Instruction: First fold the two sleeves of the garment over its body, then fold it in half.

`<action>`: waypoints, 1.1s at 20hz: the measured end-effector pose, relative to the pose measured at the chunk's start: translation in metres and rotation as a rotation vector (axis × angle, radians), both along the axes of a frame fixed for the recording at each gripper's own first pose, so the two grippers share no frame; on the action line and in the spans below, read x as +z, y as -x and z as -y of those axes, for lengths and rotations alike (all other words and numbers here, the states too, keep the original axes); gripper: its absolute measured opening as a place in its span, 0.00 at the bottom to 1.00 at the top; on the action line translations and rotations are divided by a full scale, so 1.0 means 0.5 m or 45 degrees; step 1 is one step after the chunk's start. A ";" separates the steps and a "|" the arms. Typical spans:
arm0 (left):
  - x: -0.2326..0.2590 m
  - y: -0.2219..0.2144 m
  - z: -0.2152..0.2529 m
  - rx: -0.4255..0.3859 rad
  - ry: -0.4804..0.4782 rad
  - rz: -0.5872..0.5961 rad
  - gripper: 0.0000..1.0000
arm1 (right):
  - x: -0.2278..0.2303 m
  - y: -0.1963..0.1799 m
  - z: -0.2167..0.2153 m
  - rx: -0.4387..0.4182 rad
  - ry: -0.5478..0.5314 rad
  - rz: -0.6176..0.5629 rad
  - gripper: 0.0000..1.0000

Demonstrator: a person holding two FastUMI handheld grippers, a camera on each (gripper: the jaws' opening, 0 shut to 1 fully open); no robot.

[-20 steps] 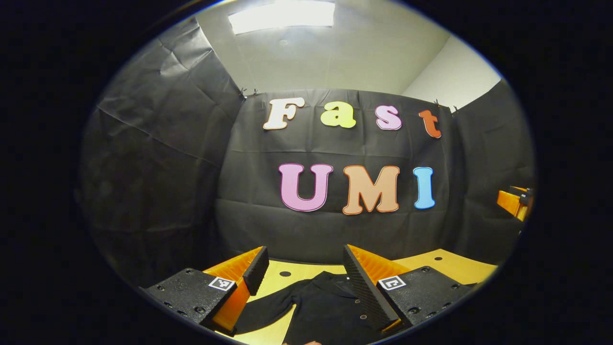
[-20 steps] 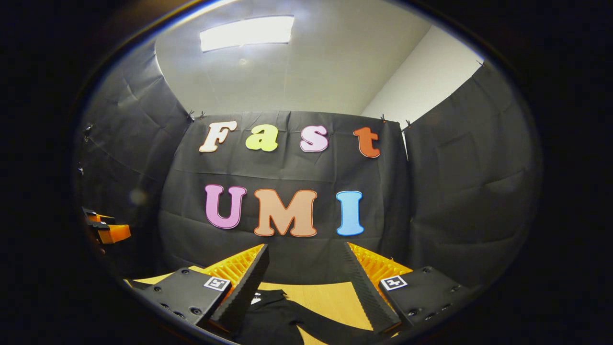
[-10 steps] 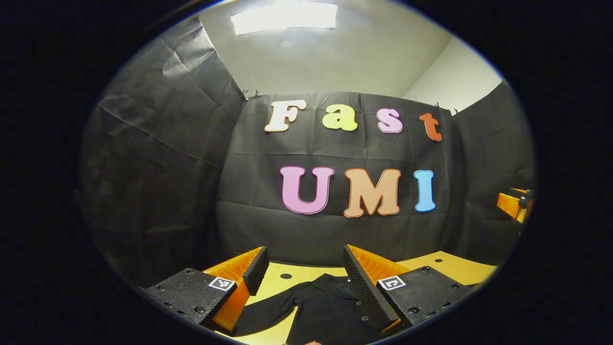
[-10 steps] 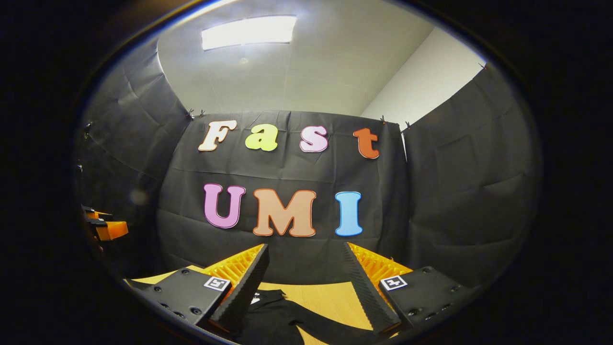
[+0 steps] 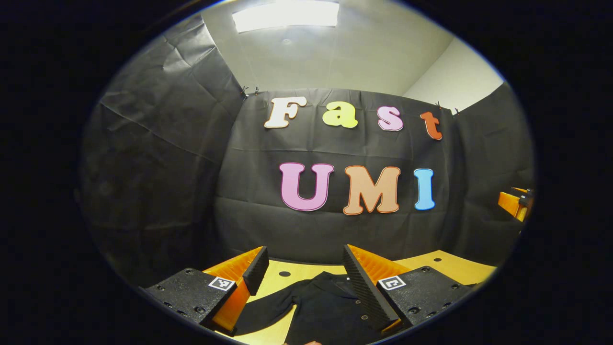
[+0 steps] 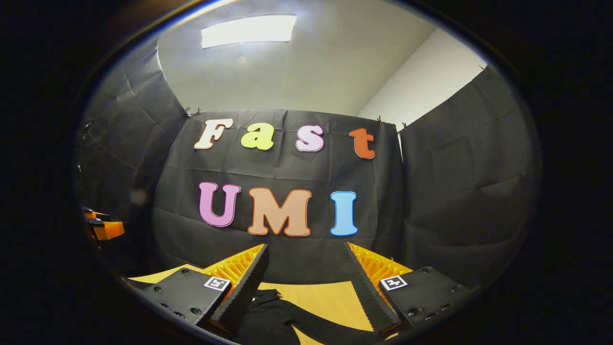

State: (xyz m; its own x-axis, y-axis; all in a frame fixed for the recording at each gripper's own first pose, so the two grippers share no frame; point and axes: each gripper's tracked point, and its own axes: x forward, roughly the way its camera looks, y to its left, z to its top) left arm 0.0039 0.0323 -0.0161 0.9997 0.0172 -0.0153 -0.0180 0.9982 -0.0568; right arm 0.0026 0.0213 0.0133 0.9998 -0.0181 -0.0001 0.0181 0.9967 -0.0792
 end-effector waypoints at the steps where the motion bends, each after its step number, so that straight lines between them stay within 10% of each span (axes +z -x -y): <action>1: 0.000 -0.001 0.000 0.000 -0.001 0.001 0.93 | 0.000 -0.001 0.001 -0.003 0.003 0.000 0.99; 14: -0.011 -0.037 0.017 -0.021 0.038 -0.033 0.93 | -0.001 -0.052 0.154 -0.221 0.082 -0.070 0.98; 22: 0.003 -0.082 0.038 0.016 0.023 -0.026 0.92 | -0.178 -0.093 0.261 -0.264 0.120 -0.323 0.98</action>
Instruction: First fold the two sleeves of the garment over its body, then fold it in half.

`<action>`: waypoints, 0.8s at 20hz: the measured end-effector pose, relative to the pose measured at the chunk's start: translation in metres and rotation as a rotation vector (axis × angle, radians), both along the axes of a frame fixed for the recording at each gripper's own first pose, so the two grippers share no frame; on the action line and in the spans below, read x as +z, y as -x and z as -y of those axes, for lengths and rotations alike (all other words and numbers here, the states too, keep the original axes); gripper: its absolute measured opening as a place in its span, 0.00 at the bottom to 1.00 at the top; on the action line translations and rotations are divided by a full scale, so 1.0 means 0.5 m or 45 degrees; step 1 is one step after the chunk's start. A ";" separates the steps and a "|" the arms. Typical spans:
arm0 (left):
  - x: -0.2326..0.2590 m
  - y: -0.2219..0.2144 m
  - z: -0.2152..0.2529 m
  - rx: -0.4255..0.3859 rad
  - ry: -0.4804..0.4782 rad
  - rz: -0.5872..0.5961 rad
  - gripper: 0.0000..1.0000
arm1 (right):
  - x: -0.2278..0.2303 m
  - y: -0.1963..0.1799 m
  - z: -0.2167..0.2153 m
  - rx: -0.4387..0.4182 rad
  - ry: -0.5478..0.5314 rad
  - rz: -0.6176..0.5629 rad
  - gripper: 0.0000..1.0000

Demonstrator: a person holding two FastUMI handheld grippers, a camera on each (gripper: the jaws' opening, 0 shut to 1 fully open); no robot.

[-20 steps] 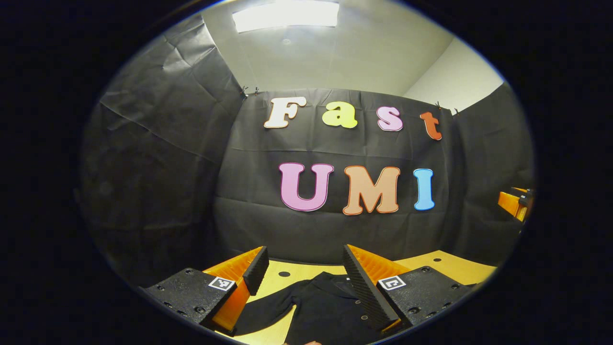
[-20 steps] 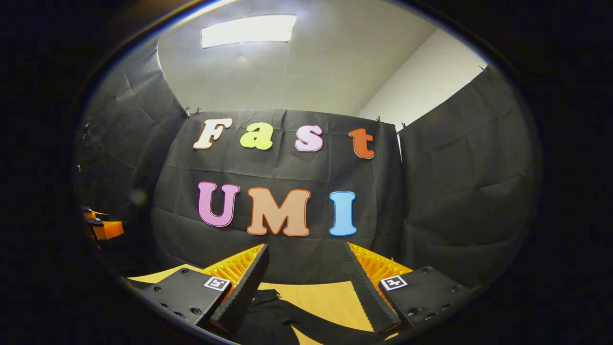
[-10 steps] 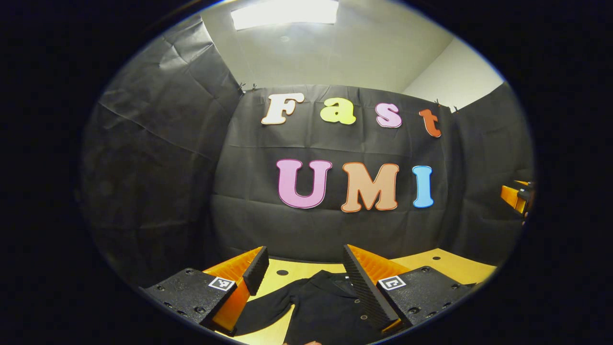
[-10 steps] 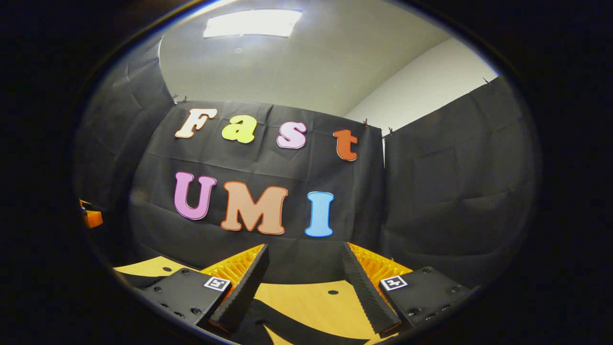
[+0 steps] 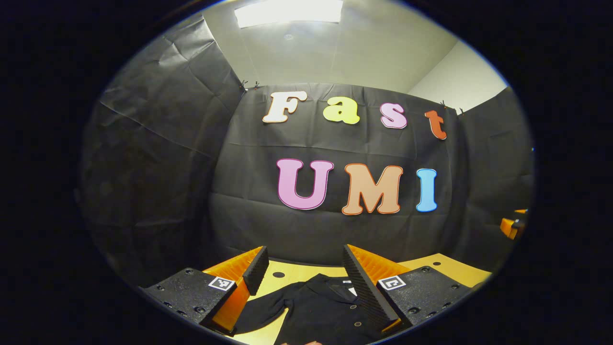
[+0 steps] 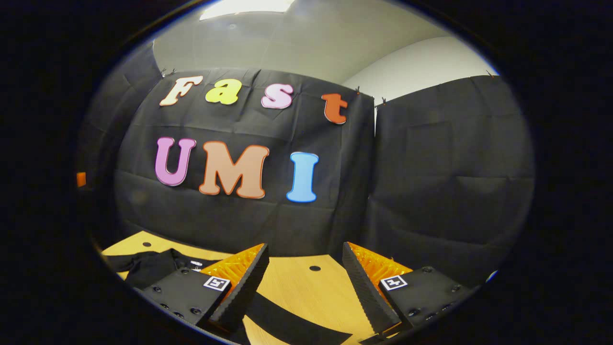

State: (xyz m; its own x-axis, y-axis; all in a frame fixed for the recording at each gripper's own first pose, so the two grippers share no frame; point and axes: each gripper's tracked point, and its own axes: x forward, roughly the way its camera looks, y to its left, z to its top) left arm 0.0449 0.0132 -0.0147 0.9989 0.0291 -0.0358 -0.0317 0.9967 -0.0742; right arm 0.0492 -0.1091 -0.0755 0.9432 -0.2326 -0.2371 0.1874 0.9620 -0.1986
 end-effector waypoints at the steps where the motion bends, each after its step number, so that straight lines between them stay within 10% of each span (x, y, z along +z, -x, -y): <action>1: 0.004 -0.005 0.007 0.003 -0.008 0.003 0.93 | -0.032 -0.003 0.017 -0.004 0.010 -0.041 0.96; 16: 0.005 -0.047 0.165 -0.004 -0.156 -0.050 0.92 | -0.505 0.035 0.197 -0.113 -0.182 -0.734 0.99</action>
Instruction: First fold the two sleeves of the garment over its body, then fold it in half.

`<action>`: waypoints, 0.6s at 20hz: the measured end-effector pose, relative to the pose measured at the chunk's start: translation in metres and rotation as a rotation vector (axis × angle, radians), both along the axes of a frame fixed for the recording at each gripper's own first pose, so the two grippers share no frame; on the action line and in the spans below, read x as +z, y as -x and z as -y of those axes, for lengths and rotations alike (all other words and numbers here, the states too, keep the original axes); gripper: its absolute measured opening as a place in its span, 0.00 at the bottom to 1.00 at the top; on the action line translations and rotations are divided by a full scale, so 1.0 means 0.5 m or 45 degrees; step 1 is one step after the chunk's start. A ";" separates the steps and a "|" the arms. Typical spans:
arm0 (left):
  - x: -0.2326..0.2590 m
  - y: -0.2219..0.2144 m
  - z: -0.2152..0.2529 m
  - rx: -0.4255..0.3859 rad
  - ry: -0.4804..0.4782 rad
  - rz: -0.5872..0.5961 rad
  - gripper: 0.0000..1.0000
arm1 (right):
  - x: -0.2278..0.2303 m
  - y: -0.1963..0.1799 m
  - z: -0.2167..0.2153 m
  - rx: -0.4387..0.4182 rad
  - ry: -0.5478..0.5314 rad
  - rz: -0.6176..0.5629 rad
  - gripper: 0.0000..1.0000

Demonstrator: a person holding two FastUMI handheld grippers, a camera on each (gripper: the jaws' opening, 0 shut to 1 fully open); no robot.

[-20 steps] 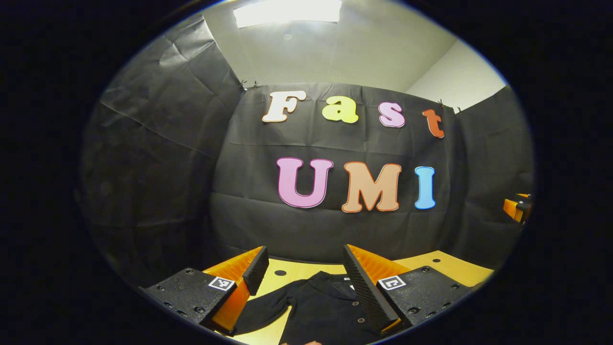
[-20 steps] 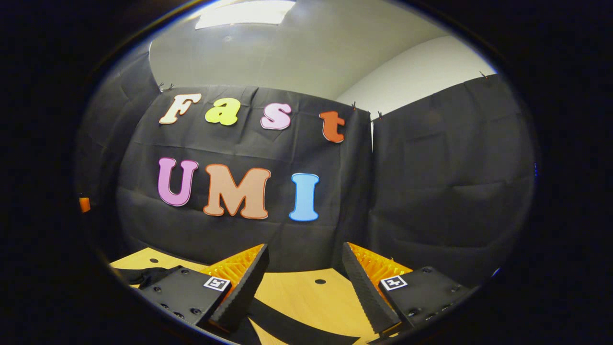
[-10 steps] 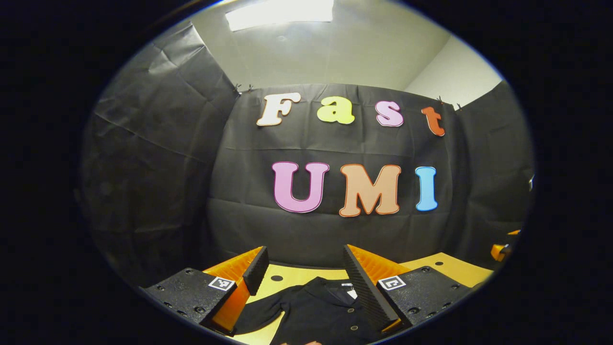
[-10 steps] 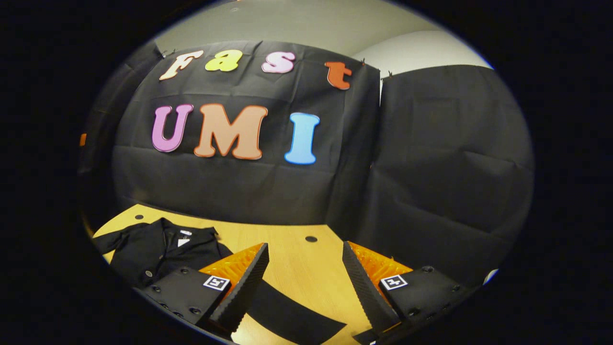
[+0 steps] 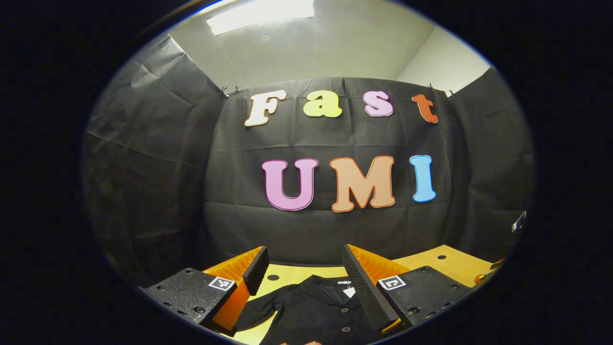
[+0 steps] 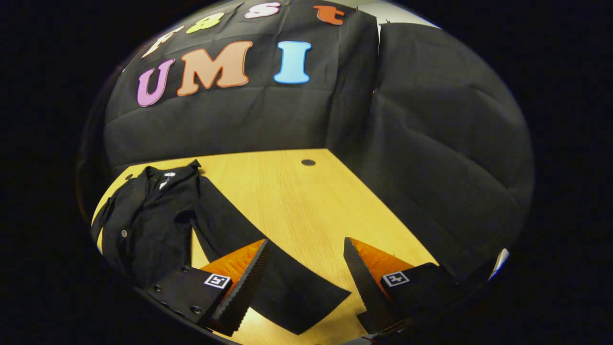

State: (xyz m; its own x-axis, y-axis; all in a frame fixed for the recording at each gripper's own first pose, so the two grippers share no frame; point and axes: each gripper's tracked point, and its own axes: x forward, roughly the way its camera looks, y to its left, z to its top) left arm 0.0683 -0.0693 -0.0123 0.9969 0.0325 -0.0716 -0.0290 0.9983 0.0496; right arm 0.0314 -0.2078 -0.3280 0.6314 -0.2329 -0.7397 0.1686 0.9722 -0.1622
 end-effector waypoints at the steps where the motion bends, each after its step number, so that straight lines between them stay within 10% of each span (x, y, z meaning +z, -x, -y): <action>1: 0.000 -0.002 0.013 -0.002 -0.011 -0.002 0.92 | -0.020 0.009 0.009 0.000 -0.009 -0.034 0.99; 12: -0.033 -0.039 0.156 -0.055 -0.030 -0.052 0.93 | -0.176 0.129 0.039 0.075 -0.114 -0.383 1.00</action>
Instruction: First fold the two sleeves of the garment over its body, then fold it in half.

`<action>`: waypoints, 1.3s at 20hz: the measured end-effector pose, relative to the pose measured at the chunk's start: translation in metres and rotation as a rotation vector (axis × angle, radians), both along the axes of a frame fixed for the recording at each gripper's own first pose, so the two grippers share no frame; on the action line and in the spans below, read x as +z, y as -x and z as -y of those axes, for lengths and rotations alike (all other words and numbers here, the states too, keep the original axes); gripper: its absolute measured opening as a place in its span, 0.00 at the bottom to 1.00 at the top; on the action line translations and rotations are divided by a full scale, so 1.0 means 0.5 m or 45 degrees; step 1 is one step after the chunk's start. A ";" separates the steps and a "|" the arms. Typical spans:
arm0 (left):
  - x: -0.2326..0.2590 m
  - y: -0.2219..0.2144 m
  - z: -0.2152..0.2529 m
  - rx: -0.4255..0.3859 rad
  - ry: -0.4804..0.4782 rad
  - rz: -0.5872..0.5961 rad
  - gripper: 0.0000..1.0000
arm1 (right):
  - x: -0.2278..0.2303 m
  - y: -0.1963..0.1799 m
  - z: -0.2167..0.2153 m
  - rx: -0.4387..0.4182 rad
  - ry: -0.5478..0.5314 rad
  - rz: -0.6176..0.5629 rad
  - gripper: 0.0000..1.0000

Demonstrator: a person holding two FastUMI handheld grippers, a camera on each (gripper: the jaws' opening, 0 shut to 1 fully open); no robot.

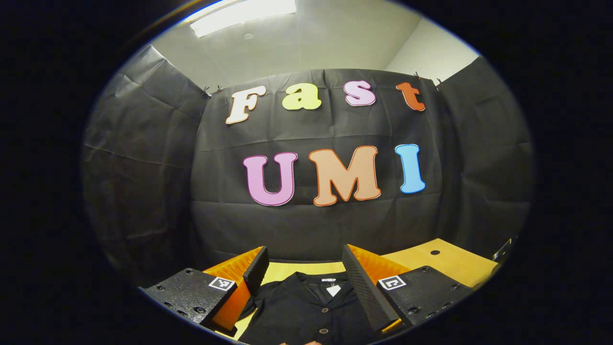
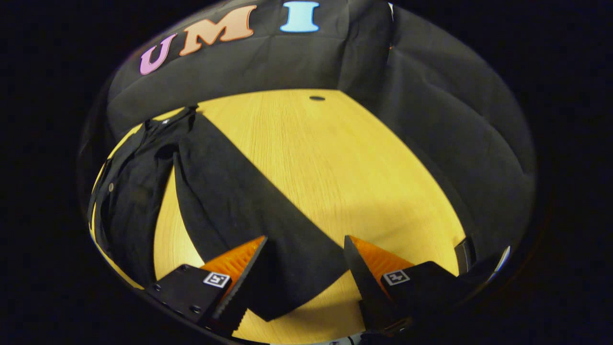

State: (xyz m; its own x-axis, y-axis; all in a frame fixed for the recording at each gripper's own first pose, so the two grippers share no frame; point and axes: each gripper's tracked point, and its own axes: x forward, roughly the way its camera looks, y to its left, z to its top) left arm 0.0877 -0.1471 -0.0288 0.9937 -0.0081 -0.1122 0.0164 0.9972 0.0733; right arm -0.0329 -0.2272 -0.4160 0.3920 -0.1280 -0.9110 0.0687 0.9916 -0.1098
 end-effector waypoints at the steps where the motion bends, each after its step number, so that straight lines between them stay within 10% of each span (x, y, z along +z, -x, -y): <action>1: -0.004 -0.005 0.010 -0.006 0.001 -0.006 0.93 | 0.003 -0.014 -0.004 -0.029 -0.032 0.012 1.00; 5: -0.010 -0.024 0.048 -0.028 0.009 -0.014 0.93 | 0.004 -0.012 -0.018 0.007 -0.060 -0.009 0.89; 10: -0.014 -0.033 0.057 -0.013 -0.011 -0.020 0.99 | -0.004 -0.015 -0.049 0.112 -0.058 0.021 0.09; 17: -0.003 -0.016 -0.006 0.067 -0.032 0.001 0.94 | 0.054 -0.046 -0.128 0.012 -0.436 0.016 0.03; 26: -0.001 -0.014 -0.154 0.116 0.029 0.025 0.94 | 0.255 -0.203 -0.366 0.227 -0.522 0.326 0.02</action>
State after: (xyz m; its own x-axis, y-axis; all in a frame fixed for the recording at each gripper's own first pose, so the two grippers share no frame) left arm 0.0947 -0.0703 -0.0294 0.9924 0.0802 -0.0932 -0.0758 0.9959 0.0502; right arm 0.0685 -0.0440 -0.2887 0.5923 0.3088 -0.7442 -0.1319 0.9483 0.2886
